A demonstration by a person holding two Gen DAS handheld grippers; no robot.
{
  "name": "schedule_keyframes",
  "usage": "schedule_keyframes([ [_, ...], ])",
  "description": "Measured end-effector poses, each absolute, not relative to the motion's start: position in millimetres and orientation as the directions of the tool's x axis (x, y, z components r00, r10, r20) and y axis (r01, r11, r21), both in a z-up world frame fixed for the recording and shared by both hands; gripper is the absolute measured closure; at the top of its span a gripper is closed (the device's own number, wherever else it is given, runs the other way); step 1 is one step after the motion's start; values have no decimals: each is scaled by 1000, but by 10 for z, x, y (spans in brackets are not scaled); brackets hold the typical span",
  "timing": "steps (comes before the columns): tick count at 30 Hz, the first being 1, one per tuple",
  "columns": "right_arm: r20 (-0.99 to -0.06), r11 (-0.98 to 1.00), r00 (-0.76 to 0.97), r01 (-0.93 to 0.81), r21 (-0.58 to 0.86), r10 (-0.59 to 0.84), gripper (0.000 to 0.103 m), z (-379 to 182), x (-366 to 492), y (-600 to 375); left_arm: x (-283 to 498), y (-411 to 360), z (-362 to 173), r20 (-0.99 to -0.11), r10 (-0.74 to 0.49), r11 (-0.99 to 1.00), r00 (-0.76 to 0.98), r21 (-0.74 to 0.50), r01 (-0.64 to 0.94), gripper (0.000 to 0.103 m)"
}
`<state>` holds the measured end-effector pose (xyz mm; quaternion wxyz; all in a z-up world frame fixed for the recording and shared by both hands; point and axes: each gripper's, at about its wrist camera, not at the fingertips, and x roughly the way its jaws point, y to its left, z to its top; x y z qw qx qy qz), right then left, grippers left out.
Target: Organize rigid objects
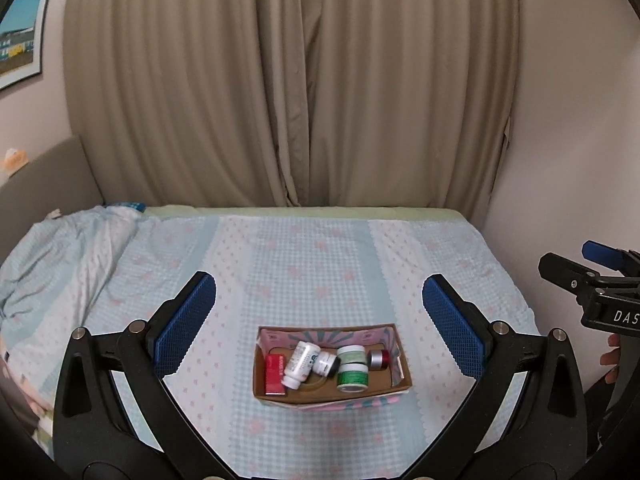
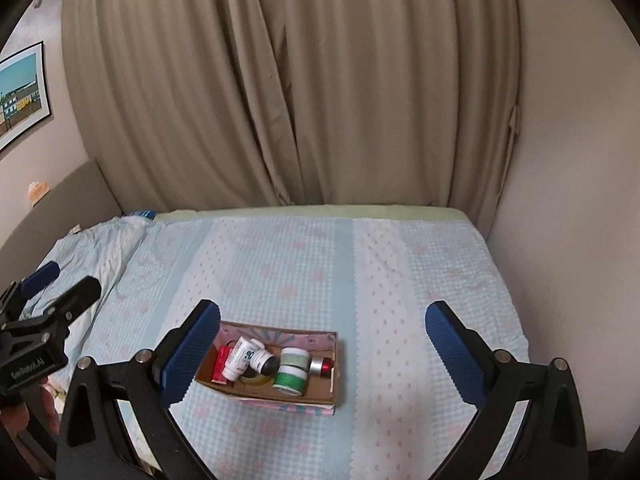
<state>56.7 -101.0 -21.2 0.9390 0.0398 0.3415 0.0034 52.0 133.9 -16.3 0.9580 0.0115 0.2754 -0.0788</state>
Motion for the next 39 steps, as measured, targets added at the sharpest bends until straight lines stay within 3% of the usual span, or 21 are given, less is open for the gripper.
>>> schedule_keyframes([
  [39,-609,996,793,58,62,-8,1,-153,535,-1131,522,1153,-202,-515,-121,986,848,37,162,0],
])
